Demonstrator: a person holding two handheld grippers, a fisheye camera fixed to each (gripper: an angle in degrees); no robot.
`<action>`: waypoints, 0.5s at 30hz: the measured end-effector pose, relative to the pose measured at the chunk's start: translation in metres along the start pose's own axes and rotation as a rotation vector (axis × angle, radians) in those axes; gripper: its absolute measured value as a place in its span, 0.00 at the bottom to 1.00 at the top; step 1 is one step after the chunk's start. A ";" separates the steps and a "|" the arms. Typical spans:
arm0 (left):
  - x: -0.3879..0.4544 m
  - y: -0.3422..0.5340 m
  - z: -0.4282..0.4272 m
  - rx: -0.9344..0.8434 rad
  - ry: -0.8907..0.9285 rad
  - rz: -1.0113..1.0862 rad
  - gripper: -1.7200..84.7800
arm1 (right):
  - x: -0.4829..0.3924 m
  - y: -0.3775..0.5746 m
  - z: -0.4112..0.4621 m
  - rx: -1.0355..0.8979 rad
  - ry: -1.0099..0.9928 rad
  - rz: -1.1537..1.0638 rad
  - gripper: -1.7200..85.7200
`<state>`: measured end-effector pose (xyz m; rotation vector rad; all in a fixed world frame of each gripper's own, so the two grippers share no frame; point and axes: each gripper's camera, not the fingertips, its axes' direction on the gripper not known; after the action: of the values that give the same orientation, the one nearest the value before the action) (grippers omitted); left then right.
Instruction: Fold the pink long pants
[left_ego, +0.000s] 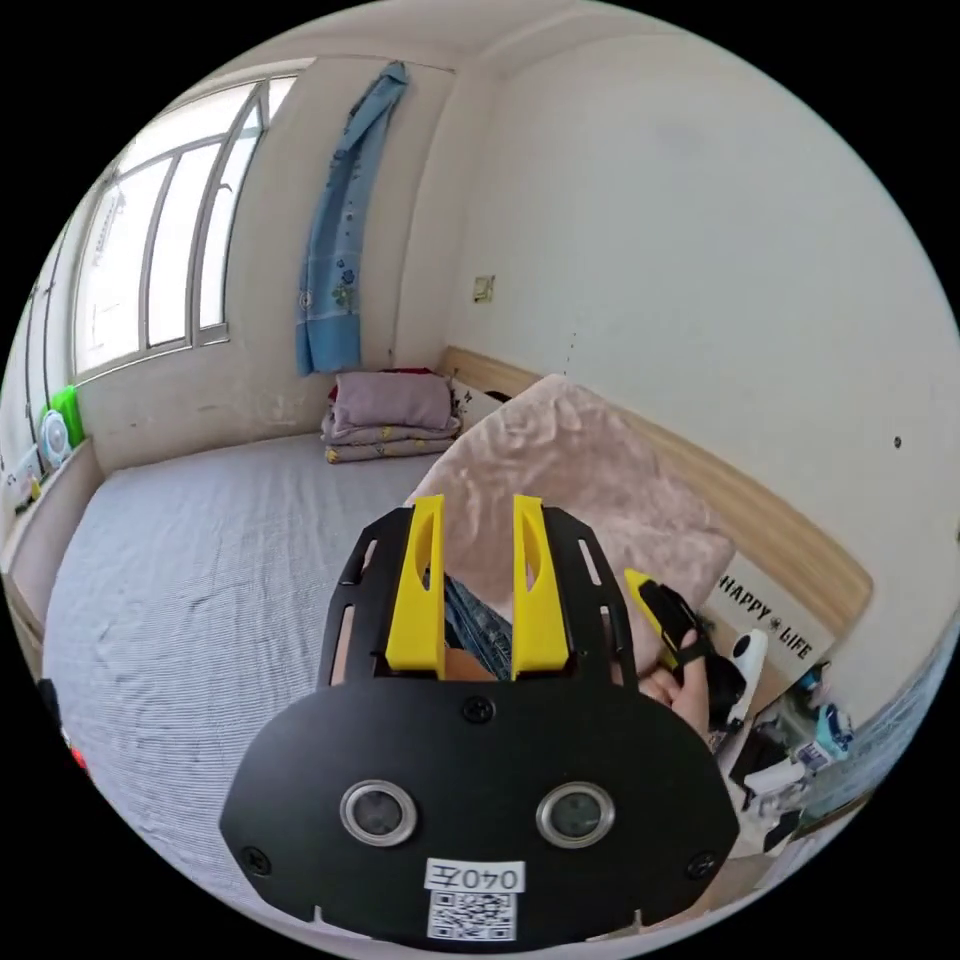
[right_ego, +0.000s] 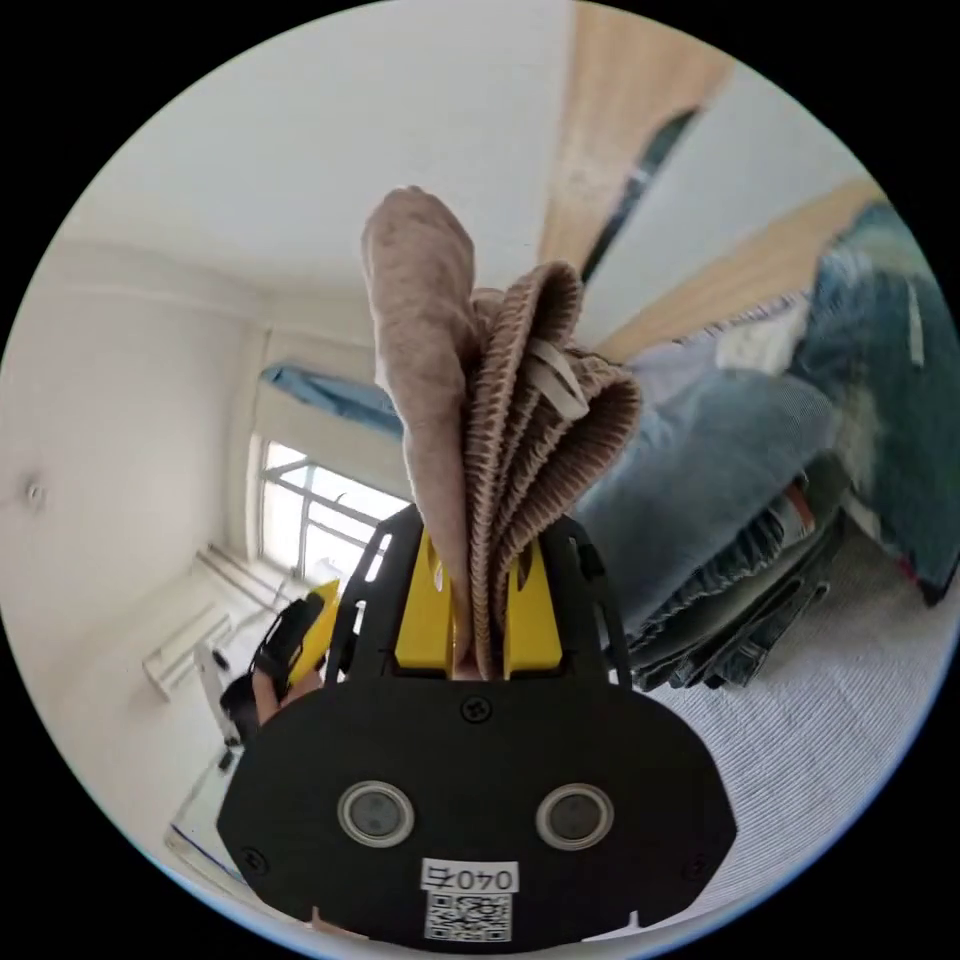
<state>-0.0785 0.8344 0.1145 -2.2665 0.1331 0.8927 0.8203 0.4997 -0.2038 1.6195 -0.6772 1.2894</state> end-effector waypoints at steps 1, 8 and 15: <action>0.006 0.011 0.013 -0.027 -0.010 0.039 0.08 | 0.033 0.007 0.009 0.007 0.037 0.095 0.10; 0.032 0.116 0.101 -0.166 -0.130 0.285 0.03 | 0.105 0.050 -0.002 0.022 -0.047 0.169 0.11; 0.049 0.124 0.061 -0.088 0.077 0.221 0.01 | 0.107 0.106 -0.024 -0.145 -0.110 0.014 0.17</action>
<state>-0.1163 0.7862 -0.0187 -2.4026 0.3920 0.9397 0.7519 0.4897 -0.0679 1.5773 -0.8314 1.1408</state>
